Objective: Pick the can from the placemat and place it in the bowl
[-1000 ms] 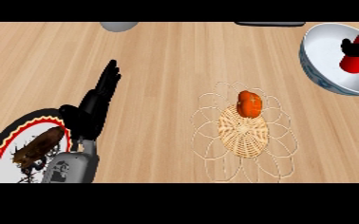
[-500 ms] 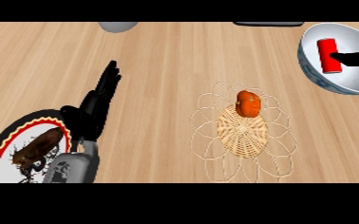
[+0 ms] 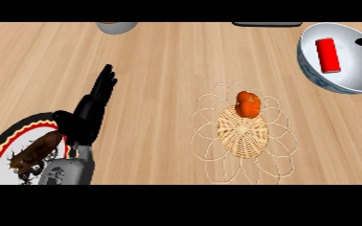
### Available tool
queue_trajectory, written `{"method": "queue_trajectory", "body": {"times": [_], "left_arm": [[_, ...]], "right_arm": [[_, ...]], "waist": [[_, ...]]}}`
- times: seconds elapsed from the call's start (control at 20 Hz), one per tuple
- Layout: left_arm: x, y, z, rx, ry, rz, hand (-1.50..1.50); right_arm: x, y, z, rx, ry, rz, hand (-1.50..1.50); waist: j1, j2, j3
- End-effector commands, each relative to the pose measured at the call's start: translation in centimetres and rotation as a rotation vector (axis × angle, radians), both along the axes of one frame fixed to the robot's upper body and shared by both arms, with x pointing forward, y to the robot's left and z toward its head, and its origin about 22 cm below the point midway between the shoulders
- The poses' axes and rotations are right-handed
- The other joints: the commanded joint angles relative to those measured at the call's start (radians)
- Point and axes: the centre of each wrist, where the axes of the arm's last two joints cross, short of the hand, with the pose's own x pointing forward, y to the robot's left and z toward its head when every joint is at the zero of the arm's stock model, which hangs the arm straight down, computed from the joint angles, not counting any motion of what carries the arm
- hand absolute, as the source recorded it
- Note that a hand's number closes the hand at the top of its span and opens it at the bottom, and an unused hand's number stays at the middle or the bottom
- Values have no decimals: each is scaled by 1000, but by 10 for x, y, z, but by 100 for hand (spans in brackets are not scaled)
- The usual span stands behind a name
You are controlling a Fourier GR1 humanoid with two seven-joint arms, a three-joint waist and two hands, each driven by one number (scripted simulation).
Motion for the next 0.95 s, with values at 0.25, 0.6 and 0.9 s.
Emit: {"method": "queue_trajectory", "body": {"times": [0.25,0.6,0.9], "left_arm": [[-3,1,1,2,6,23,0],[-5,-17,-10,10,-11,22,0],[3,-3,6,3,2,35,0]], "right_arm": [[-34,-36,-8,197,-85,56,-150],[-72,-56,-30,228,-89,153,-150],[-87,-46,-49,230,-74,164,-150]], "waist": [[-17,-7,-1],[-22,-8,-1],[-20,-7,-1]]}}
